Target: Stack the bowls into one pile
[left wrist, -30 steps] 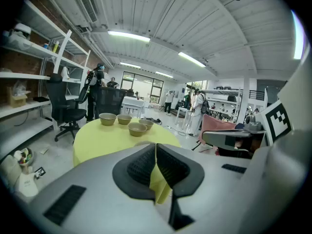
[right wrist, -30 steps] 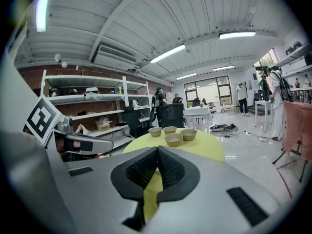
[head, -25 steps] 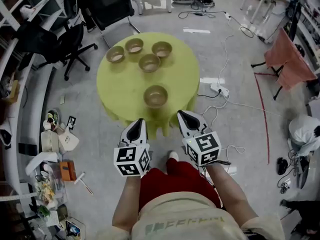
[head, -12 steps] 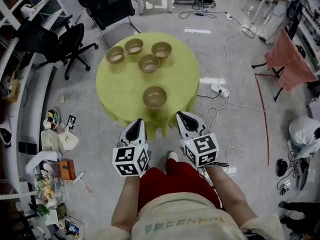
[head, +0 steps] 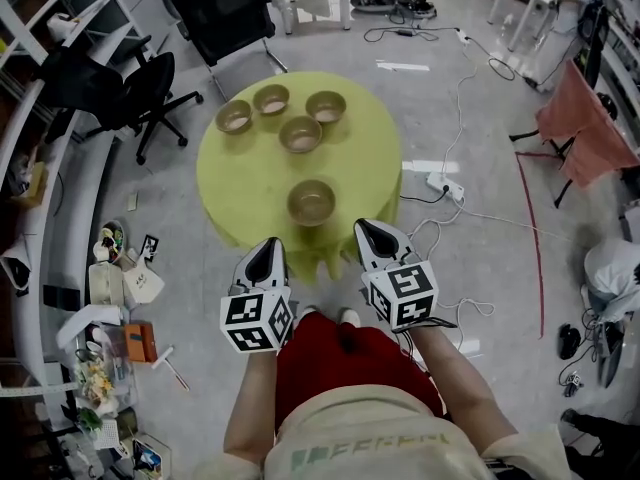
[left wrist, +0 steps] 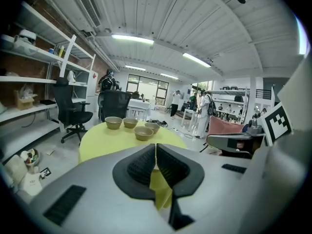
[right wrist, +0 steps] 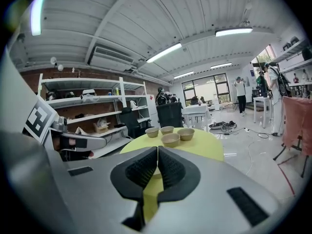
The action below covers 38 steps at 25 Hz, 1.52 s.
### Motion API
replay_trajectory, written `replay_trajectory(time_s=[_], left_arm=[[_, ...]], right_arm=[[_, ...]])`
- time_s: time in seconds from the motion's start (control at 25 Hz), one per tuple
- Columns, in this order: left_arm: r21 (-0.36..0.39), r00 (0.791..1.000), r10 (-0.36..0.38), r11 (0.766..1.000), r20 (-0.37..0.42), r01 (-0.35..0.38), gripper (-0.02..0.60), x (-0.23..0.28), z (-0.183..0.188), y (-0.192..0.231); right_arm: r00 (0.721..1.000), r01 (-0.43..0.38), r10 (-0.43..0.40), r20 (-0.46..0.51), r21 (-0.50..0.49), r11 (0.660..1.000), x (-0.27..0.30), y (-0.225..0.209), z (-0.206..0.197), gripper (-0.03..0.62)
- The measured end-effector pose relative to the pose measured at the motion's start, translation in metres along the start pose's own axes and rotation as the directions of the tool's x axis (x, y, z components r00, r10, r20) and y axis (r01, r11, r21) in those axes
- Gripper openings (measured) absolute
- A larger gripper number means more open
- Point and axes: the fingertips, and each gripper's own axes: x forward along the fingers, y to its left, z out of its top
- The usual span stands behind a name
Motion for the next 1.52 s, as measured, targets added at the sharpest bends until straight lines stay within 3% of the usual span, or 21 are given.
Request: replay_trajectory(time_s=[0.36,1.0,1.28,1.52], left_arm=[[-0.006,1.000,0.003,1.000,-0.018,-0.003,0.025,0.027,0.005,0.022],[-0.032,0.982,-0.144,0.989,-0.126,0.141,0.025,0.128,0.014,0.062],[-0.023,0.955,-0.234,0.972,-0.183,0.233,0.025,0.172,0.021,0.073],[-0.033,0.909,-0.321,0.946,-0.268,0.324,0.025,0.198,0.011,0.064]], right_arm=[[1.000,-0.008,0.008,-0.020,0.008,1.000,0.034,-0.003,0.004,0.037],[0.985,0.096,-0.089,-0.146,0.036,0.995,0.129,-0.036,0.000,0.037],[0.973,0.146,-0.128,-0.191,0.084,0.986,0.165,-0.051,-0.002,0.037],[0.948,0.170,-0.138,-0.286,0.093,0.981,0.166,-0.058,-0.020,0.037]])
